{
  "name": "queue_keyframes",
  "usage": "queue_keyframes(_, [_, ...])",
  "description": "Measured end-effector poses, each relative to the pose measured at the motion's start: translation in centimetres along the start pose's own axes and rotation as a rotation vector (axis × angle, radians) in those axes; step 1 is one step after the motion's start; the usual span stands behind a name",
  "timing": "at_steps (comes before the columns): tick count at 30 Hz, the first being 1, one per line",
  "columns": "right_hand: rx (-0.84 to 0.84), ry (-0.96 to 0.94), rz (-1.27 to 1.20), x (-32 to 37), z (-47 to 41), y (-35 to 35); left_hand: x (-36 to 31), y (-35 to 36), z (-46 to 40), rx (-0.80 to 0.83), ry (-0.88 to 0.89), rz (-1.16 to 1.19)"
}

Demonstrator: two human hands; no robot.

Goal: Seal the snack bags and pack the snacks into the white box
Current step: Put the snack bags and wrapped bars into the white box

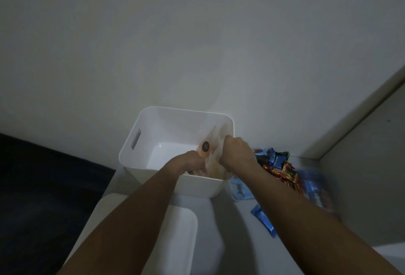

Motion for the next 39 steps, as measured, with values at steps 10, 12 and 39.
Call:
queue_keyframes(10, [-0.029,0.021,-0.064,-0.8,1.2,-1.0,-0.4,-2.5,1.8,-0.206,0.086,-0.026])
queue_keyframes(12, [-0.035,0.041,-0.127,-1.5,1.5,-2.0,-1.2,-3.4,2.6,-0.269,0.126,-0.044])
queue_keyframes(39, [0.145,0.444,-0.163,-33.2,7.1,-2.4,-18.0,17.9,2.0,-0.055,0.422,-0.107])
Point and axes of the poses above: each hand's wrist, its own z-axis away from the middle knuckle, its own y-axis out of the palm, x = y × z, the point moved 8 cm from there along -z, towards the middle knuckle, and after that the axes turned 6 degrees about -z, right-handed, at the moved point
